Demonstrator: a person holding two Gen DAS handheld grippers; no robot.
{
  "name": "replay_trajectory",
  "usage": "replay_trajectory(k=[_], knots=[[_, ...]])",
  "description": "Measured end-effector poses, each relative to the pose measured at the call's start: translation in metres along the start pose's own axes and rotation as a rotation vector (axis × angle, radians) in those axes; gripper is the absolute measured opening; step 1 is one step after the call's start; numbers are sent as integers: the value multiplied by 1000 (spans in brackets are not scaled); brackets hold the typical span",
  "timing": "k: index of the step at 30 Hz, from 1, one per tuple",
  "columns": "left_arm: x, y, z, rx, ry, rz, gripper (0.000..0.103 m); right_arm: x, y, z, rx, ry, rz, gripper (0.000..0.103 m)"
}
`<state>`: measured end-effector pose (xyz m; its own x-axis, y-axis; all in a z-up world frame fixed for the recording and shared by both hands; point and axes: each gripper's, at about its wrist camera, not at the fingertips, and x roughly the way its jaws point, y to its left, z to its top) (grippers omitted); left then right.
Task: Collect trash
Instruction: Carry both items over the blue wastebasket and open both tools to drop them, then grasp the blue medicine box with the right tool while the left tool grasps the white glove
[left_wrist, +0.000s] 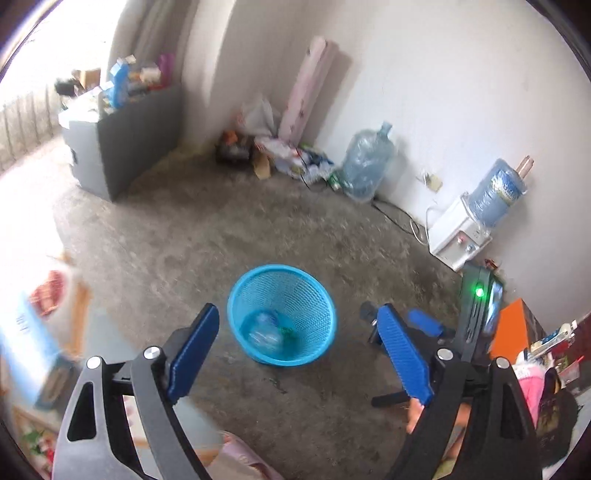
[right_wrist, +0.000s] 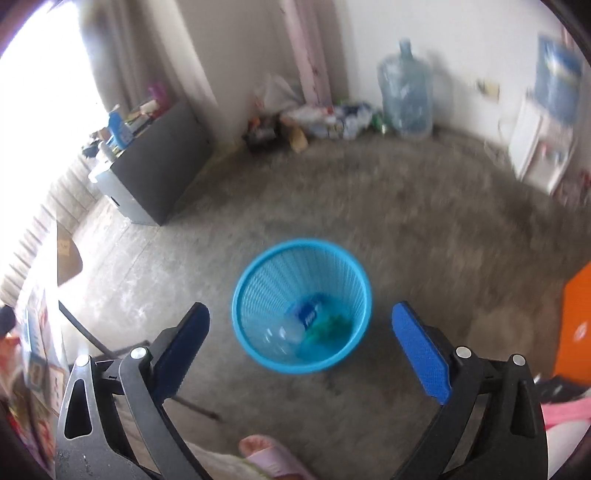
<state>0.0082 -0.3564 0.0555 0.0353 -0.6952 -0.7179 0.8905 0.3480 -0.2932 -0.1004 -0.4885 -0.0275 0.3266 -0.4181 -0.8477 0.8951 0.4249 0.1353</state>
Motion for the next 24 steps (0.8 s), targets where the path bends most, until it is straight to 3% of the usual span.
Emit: replay_trajectory(k=[6, 14, 18, 24], knots=[[-82, 24, -38, -23, -165, 162, 96, -41, 30, -5, -197, -155, 36, 95], [-165, 85, -88, -160, -302, 344, 96, -96, 51, -5, -249, -293, 210, 95], [-201, 113, -111, -205, -378, 418, 96, -106, 78, -3, -296, -271, 284, 95], [-225, 156, -118, -240, -421, 470, 96, -106, 135, -5, -395, -173, 452, 93]])
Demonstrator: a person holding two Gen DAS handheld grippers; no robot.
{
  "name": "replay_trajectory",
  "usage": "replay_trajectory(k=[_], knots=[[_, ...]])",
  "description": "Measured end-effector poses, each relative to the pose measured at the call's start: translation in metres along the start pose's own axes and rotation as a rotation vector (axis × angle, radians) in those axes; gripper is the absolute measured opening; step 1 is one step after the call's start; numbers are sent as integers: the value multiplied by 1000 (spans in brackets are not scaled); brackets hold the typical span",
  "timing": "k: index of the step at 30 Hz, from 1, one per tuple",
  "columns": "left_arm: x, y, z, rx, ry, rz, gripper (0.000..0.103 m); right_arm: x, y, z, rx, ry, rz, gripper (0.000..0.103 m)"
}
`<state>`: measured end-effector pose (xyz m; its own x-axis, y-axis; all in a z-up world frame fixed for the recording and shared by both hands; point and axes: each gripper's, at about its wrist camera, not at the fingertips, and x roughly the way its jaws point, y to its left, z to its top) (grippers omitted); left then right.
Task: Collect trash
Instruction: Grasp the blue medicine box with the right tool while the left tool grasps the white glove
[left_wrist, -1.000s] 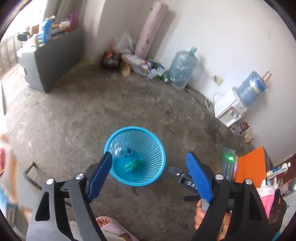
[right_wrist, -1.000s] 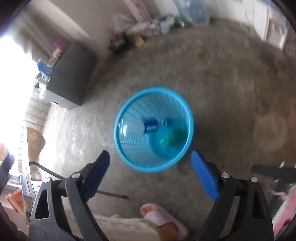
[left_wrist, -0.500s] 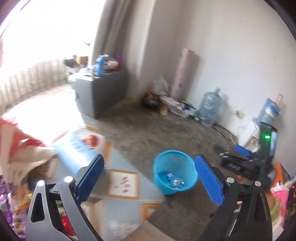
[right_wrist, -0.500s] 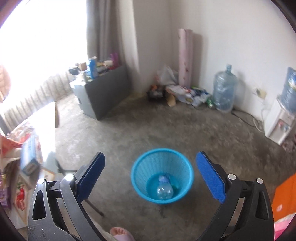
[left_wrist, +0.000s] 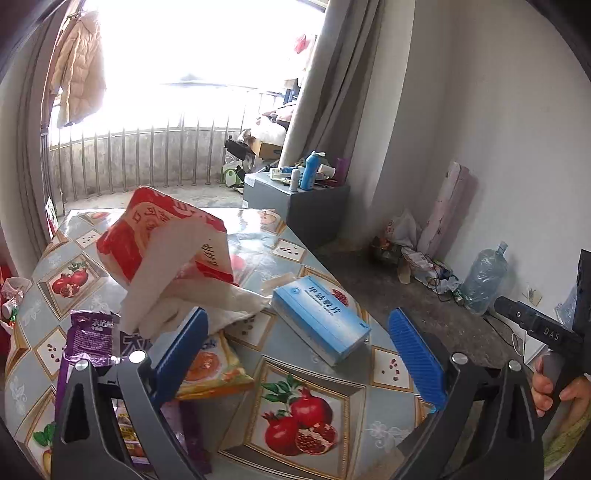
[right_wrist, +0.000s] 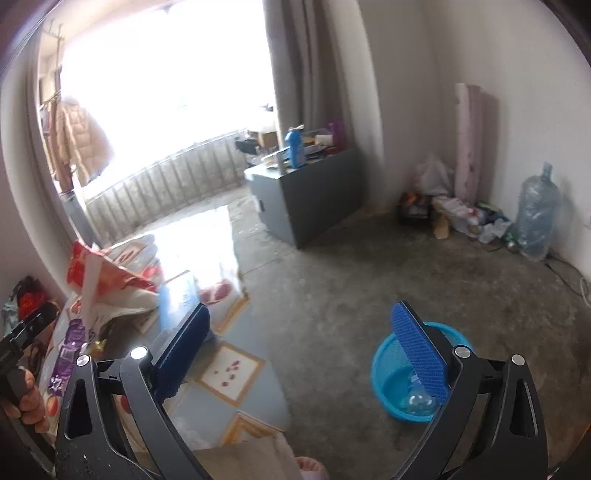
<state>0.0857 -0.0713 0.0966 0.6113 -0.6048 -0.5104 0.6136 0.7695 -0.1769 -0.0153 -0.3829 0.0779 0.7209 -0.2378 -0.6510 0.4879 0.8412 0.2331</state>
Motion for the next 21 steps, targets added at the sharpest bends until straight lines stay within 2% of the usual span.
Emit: replay_trajectory(k=[2, 7, 9, 13, 16, 19, 21], knots=[[8, 8, 4, 31, 19, 7, 95, 9, 19, 4, -21, 39, 57, 90], [42, 31, 12, 115, 89, 12, 82, 52, 63, 13, -81, 133, 201, 87], [62, 33, 14, 171, 129, 19, 72, 69, 82, 15, -109, 178, 239, 87], [108, 42, 11, 241, 250, 40, 66, 108, 112, 18, -150, 267, 305, 86], [137, 50, 3, 249, 330, 45, 66, 125, 125, 14, -186, 314, 309, 86], [154, 57, -4, 270, 371, 74, 65, 147, 133, 8, -216, 362, 302, 86], [160, 58, -8, 283, 391, 89, 57, 157, 135, 6, -232, 390, 296, 86]])
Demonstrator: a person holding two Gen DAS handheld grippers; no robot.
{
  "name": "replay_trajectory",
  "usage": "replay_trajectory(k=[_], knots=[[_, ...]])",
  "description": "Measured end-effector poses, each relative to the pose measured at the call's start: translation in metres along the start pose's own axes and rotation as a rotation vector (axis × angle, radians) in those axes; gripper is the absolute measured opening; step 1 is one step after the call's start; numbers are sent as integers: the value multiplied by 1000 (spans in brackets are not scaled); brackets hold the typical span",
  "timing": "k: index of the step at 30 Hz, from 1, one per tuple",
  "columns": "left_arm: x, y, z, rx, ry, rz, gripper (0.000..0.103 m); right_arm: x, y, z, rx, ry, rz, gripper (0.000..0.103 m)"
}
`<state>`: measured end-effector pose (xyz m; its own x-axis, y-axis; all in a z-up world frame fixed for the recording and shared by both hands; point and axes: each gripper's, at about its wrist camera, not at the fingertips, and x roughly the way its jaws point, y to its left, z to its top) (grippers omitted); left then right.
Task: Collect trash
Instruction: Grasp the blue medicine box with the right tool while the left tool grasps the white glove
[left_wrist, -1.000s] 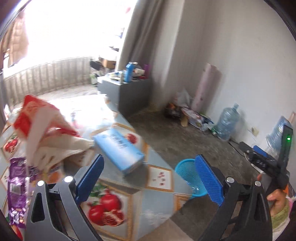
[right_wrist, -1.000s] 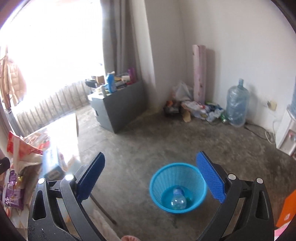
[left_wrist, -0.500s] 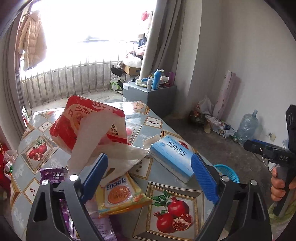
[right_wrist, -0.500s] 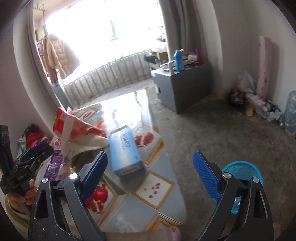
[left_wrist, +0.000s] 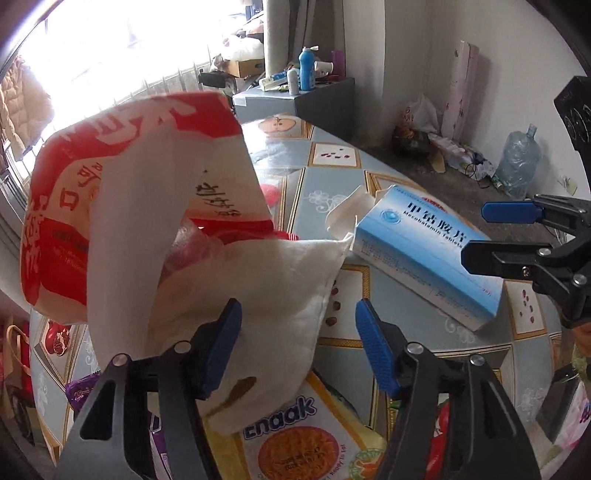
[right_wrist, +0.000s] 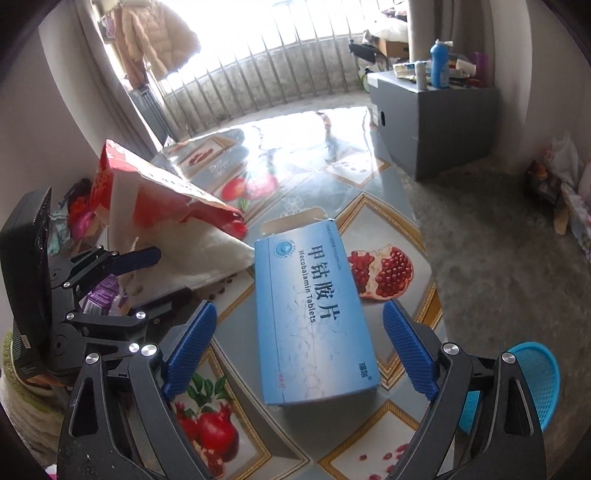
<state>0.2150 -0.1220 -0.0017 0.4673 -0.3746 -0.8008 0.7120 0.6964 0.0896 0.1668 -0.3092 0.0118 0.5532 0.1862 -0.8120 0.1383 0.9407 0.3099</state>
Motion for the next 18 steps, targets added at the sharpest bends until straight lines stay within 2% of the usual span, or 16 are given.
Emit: replay_trajectory(k=[7, 10, 13, 18], knots=[[18, 3, -5, 17, 57, 61, 34, 19, 6, -2, -51, 62, -25, 86], [19, 6, -6, 8, 64, 67, 25, 23, 8, -8, -50, 83, -29, 78], [19, 7, -8, -7, 72, 45, 16, 26, 7, -17, -39, 118, -36, 71], [11, 8, -8, -29, 69, 18, 7, 15, 10, -26, -33, 111, -35, 69]])
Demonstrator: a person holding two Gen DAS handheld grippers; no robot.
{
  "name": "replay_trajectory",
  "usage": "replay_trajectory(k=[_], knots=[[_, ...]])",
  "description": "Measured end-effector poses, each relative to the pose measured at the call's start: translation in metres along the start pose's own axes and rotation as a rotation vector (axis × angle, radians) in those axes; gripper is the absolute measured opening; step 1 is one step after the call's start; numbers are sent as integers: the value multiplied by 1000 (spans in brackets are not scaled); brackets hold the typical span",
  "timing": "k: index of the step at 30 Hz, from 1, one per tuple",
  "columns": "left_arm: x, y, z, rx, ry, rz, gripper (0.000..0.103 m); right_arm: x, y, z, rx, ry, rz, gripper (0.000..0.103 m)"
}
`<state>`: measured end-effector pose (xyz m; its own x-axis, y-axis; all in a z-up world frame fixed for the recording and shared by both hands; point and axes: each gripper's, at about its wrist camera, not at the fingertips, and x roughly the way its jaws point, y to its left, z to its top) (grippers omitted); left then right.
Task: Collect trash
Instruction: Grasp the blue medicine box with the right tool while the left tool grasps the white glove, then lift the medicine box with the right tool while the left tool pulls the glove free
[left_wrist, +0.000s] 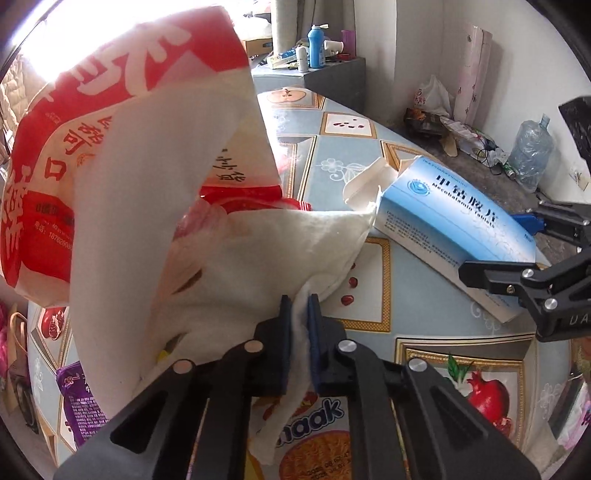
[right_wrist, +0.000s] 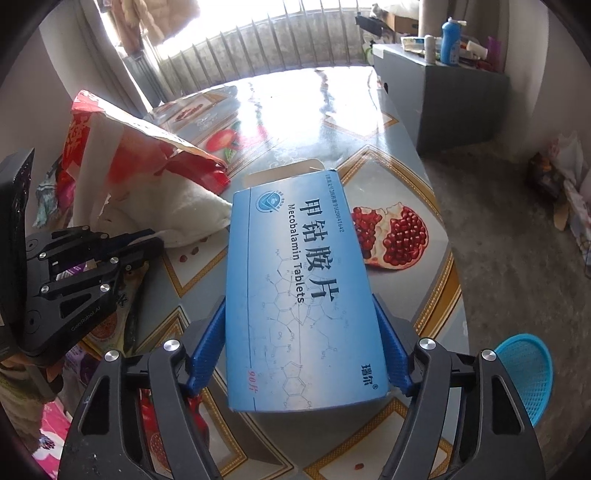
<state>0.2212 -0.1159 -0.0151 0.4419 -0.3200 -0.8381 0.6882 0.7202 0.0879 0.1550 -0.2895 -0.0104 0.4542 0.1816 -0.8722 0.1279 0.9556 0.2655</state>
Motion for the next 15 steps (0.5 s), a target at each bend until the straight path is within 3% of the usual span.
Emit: replay_trajectory(k=[9, 15], knots=[[-41, -6, 1, -45, -70, -35, 6, -29, -12, -12, 60, -35, 11, 69], [-81, -16, -12, -85, -118, -112, 6, -61, -14, -29, 82, -70, 16, 69]])
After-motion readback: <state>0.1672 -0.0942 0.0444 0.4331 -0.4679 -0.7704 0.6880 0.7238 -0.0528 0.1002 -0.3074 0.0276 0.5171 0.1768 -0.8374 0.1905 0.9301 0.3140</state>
